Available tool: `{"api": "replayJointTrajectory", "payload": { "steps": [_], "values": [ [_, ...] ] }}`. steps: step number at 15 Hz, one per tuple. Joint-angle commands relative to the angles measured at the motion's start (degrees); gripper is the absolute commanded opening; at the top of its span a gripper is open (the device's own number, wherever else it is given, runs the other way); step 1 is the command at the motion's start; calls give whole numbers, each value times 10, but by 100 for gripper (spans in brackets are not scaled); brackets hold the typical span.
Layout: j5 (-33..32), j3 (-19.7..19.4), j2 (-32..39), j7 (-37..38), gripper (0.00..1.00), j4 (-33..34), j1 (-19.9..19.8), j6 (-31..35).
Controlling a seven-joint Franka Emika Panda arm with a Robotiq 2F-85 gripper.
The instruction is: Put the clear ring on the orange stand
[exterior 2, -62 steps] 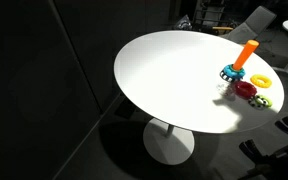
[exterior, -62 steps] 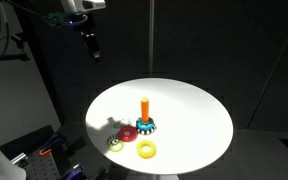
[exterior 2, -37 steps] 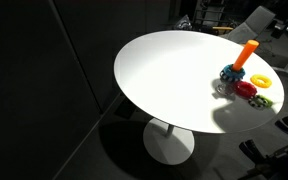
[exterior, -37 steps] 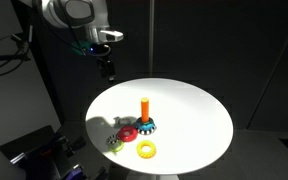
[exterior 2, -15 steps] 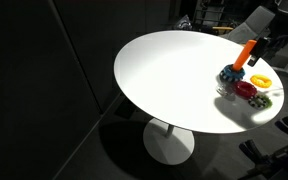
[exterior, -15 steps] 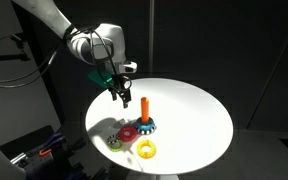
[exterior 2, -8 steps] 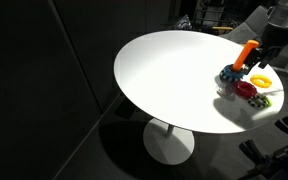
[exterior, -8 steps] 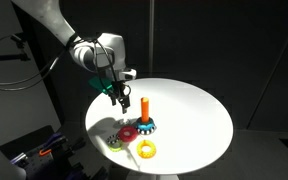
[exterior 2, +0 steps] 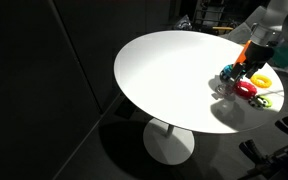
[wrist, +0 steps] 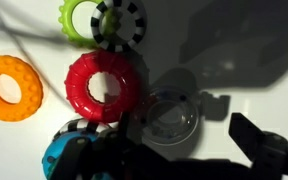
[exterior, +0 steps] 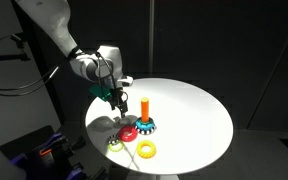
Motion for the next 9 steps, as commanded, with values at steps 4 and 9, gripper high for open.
{"api": "replayJointTrajectory", "payload": {
  "steps": [4, 9],
  "values": [
    [-26, -16, 65, 31, 100, 39, 33, 35],
    [-20, -23, 105, 24, 100, 65, 45, 53]
  ]
}}
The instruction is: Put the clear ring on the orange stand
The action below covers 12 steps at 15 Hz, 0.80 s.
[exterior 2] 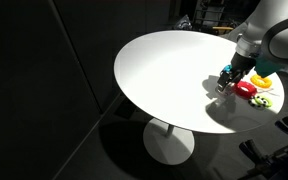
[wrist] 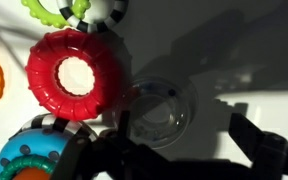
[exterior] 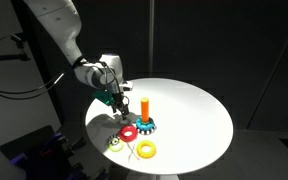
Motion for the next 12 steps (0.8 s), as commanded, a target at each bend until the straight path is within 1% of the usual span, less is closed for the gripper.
{"api": "replayJointTrajectory", "payload": {
  "steps": [1, 7, 8, 9, 10, 11, 12],
  "values": [
    [-8, -11, 30, 7, 100, 27, 10, 8],
    [3, -4, 54, -6, 99, 42, 4, 7],
    [5, -3, 56, -8, 89, 43, 2, 6],
    [5, -2, 58, -9, 88, 45, 1, 6],
    [6, -2, 60, -9, 80, 46, 1, 6],
    [7, -1, 61, -10, 75, 47, 0, 5],
    [7, -1, 62, -11, 78, 47, 0, 4]
  ]
}}
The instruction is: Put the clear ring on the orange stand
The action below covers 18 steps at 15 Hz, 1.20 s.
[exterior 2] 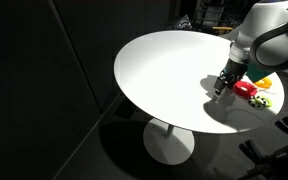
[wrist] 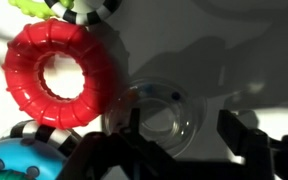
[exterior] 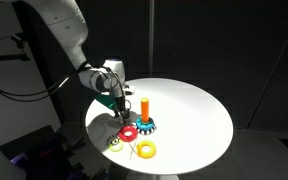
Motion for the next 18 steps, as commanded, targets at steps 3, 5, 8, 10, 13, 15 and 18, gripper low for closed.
{"api": "replayJointTrajectory", "payload": {
  "steps": [3, 5, 8, 10, 13, 15, 18],
  "values": [
    [6, 1, 10, -9, 66, 14, -4, 1],
    [5, -1, 5, -7, 44, 12, -2, -1],
    [6, -3, -10, -2, 18, 6, 0, -10],
    [3, -8, -21, 4, 5, 3, 4, -11],
    [-4, -18, -36, 14, 10, 2, 11, -18],
    [-5, -22, -47, 18, 9, 4, 12, -30],
    [-14, -30, -68, 26, 10, 4, 16, -47]
  ]
}}
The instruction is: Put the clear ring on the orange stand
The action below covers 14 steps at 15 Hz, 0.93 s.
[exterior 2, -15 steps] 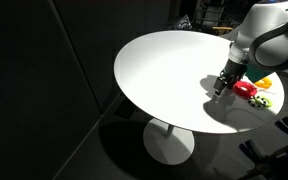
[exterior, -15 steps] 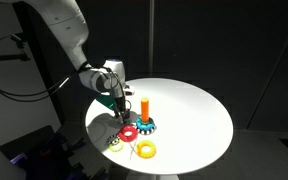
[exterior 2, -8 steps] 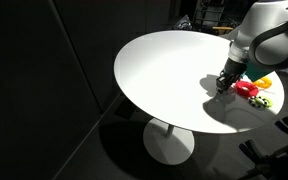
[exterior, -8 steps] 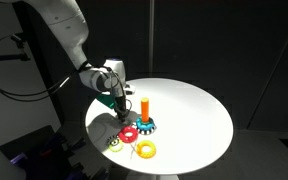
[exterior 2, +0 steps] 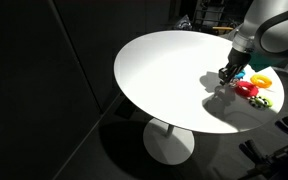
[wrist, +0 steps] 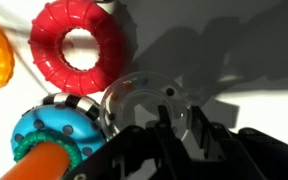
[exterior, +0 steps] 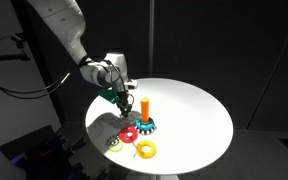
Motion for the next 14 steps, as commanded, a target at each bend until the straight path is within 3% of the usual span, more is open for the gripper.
{"api": "replayJointTrajectory", "payload": {
  "steps": [1, 14],
  "values": [
    [-15, -14, -40, 23, 10, -2, 12, -37],
    [-31, -2, -160, 45, 9, 7, -12, -162]
  ]
}}
